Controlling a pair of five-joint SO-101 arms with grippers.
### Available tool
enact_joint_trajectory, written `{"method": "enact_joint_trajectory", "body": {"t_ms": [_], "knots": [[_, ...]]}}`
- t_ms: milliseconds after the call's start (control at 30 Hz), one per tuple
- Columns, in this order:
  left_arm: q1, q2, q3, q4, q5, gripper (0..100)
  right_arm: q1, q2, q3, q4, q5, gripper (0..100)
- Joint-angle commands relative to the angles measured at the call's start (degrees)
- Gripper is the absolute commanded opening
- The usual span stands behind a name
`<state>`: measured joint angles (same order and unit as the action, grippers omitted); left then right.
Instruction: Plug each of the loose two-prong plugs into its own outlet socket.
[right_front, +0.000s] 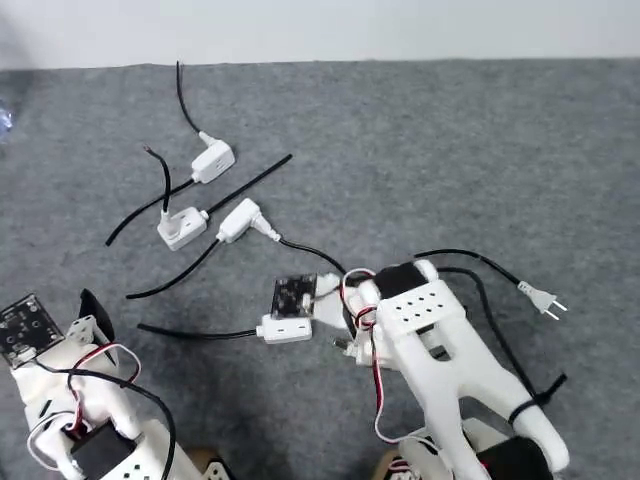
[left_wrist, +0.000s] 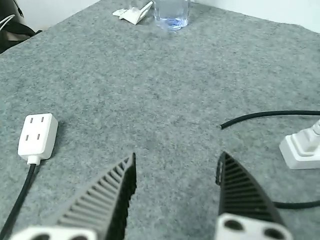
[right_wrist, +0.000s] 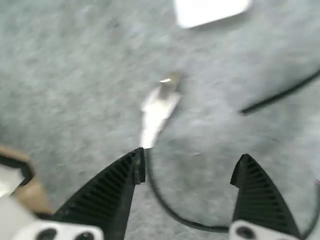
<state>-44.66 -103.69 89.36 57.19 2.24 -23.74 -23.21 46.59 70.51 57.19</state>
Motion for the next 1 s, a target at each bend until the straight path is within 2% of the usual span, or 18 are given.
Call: {"method": "enact_joint_trajectory", "body": {"t_ms": [0,100,133,200,267,400,633,967], "knots": [[0.18,-0.79,0.04,-1.41,-0.62,25,3.65,-0.48,-2.02,-6.11,-3.25,20.1],[0.18,-0.79,0.04,-1.41,-0.62,25,4.26,2.68,-0.53,-10.24,-3.87,1.5],[0.18,-0.79,0.04,-1.41,-0.62,25,4.18,3.91,-0.18,-11.03,-3.87,0.2],[0.18,-0.79,0.04,-1.41,-0.62,25,3.65,6.11,-0.09,-11.74,-3.96,3.9],[0.18,-0.79,0.04,-1.49,-0.62,25,2.42,7.6,-0.09,-11.82,-3.96,0.2],[0.26,-0.79,0.04,-1.49,-0.62,25,-1.27,9.27,0.0,-11.38,-4.13,0.7],[2.9,-0.79,0.75,-1.49,-0.7,25,-8.84,9.89,0.18,-11.12,-10.64,0.8],[2.99,-0.79,0.92,-1.67,-0.79,25,-17.36,9.27,0.18,-4.0,-16.79,0.8]]}}
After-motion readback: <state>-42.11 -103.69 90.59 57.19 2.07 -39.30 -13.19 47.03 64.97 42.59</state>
